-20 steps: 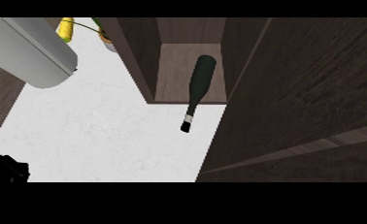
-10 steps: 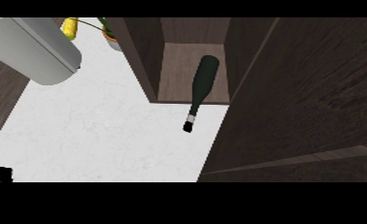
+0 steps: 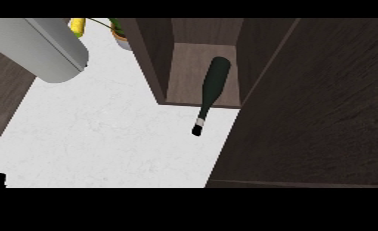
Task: Pick up the wine, place it into the cabinet and close the cabinet
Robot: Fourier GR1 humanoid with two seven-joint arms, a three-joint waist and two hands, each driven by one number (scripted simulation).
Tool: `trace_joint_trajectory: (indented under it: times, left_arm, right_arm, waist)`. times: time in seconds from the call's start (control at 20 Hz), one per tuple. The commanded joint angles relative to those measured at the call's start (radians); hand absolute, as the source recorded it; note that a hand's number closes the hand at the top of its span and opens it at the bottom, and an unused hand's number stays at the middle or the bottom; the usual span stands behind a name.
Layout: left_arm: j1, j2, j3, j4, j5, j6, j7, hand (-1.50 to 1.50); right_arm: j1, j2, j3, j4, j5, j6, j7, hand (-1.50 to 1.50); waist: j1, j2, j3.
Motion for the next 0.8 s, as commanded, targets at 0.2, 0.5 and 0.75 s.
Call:
trace_joint_trajectory:
  times: [0.2,0.5,0.75]
  left_arm:
    - [0.001,0.013,0.012,0.007,0.001,-0.042,-0.007,1.5]
    - [-0.009,0.026,0.017,0.016,0.005,-0.067,0.005,1.5]
    - [-0.014,0.021,0.015,0.011,0.008,-0.078,0.005,1.5]
  right_arm:
    - [-0.059,0.145,0.098,0.147,0.028,-0.157,-0.006,1.5]
    - [-0.067,0.145,0.039,0.147,0.007,-0.162,-0.018,1.5]
    - [-0.093,0.145,-0.013,0.162,0.021,-0.148,-0.027,1.5]
  waist:
    - [0.036,0.015,-0.002]
    - [0.045,0.023,-0.005]
    - [0.066,0.028,-0.005]
